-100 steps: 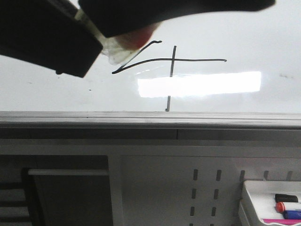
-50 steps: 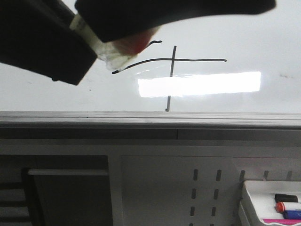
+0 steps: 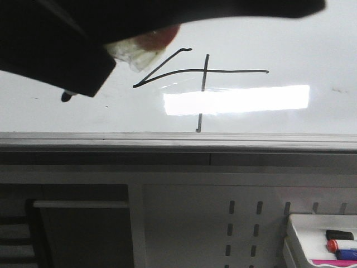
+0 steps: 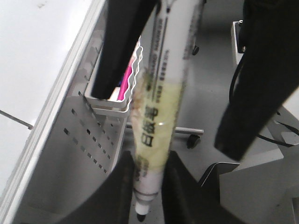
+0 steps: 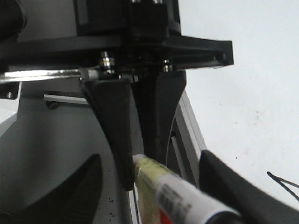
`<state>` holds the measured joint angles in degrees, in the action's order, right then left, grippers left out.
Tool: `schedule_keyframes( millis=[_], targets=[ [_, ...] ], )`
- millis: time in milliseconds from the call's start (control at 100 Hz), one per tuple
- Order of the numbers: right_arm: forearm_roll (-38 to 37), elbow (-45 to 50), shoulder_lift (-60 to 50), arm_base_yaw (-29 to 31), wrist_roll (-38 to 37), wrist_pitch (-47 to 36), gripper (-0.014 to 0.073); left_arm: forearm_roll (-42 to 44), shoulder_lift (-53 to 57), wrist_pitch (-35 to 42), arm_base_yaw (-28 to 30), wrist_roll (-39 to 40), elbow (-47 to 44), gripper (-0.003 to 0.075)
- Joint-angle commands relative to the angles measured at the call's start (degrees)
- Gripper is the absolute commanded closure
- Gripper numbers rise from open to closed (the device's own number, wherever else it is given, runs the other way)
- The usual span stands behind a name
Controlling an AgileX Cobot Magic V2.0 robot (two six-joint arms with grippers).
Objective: Write number 4 on whiteboard
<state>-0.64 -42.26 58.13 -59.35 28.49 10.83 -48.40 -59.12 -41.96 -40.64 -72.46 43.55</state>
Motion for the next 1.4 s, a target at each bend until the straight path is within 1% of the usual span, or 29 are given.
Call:
schedule_keyframes(
  millis=[0,180,310,410,440,500,520,530,560,580,590,600,620,660,690,710,840,930,1020,1140,1200,1300,1390],
  targets=[
    [-0.2,-1.7,-1.5,-0.1,0.6,-5.4,0.0144,-2.5,0.5,3.8,-0.1,1.5,1.8,0.0741],
    [-0.2,-1.7,-3.5,-0.1,0.6,-5.4,0.0144,-2.7,0.5,7.3,-0.1,2.2,0.8,0.0741],
    [0.0,-1.7,-5.8,1.2,0.6,-5.4,0.0144,-2.9,0.5,8.8,-0.1,2.6,-1.2,0.0741],
    [1.0,-1.7,-7.3,2.7,0.6,-5.4,0.0160,-3.8,0.5,13.5,-0.1,5.3,-3.5,0.0741],
    [1.8,-1.7,-7.9,3.4,0.6,-5.4,0.0182,-4.1,0.5,15.3,-0.1,6.4,-4.3,0.0741],
    [3.3,-1.7,-8.9,5.1,0.6,-5.0,0.0267,-5.6,0.5,19.5,-0.1,8.4,-5.8,0.0741],
    [4.0,-1.7,-9.5,5.9,0.6,-4.7,0.0316,-6.4,0.5,21.1,-0.1,8.7,-6.3,0.0741],
    [4.2,-1.7,-9.5,5.9,0.6,-4.6,0.0316,-6.6,0.5,22.2,-0.1,9.0,-6.5,0.0741],
    [4.7,-1.7,-10.2,7.0,0.6,-4.1,0.0384,-8.0,0.5,24.4,-0.1,9.4,-7.3,0.0741],
    [4.8,-1.7,-10.6,7.4,0.6,-3.7,0.0412,-9.4,0.5,25.9,-0.1,9.4,-7.9,0.0741],
    [5.0,-1.7,-10.9,8.0,0.6,-3.3,0.0455,-10.3,0.5,26.5,-0.1,9.4,-8.0,0.0741],
    [5.0,-1.7,-10.9,8.0,0.6,-3.1,0.0455,-10.8,0.5,27.6,-0.1,9.4,-8.2,0.0741],
    [5.0,-1.7,-11.4,8.7,0.6,-2.3,0.0512,-12.6,0.5,29.1,-0.1,9.4,-8.8,0.0741],
    [5.0,-1.7,-12.2,9.8,0.6,-1.4,0.0595,-14.6,0.5,31.7,-0.1,9.4,-9.4,0.0741],
    [5.0,-1.7,-12.8,10.4,0.6,-0.6,0.0647,-16.2,0.4,34.4,-0.1,9.4,-9.8,0.0741],
    [5.0,-1.7,-13.2,10.9,0.5,-0.3,0.0665,-17.3,0.2,35.4,-0.1,9.4,-9.9,0.0741],
    [5.1,-1.7,-15.3,12.4,0.5,0.9,0.0657,-23.6,-2.3,45.4,-0.1,9.4,-10.1,0.0741],
    [5.4,-1.7,-16.5,12.7,0.2,1.0,0.0657,-25.8,-5.0,49.3,-0.1,9.4,-9.8,0.0741],
    [6.0,-1.7,-17.0,12.7,0.1,1.8,0.0657,-26.1,-7.9,50.7,-0.1,9.4,-8.5,0.0741],
    [6.8,-1.7,-17.0,12.7,0.1,3.6,0.0657,-26.7,-12.4,51.1,-0.1,9.4,-4.1,0.0741],
    [7.2,-1.6,-17.0,12.7,0.1,4.3,0.0657,-28.8,-14.5,52.1,-0.1,9.4,-2.0,0.0741],
    [7.5,-1.6,-17.0,12.7,0.1,4.7,0.0657,-32.6,-17.9,56.3,-0.1,9.4,0.7,0.0741],
    [7.6,-1.6,-17.0,12.7,0.1,4.7,0.0657,-33.0,-19.9,56.7,-0.1,9.4,1.9,0.0741]
  ],
)
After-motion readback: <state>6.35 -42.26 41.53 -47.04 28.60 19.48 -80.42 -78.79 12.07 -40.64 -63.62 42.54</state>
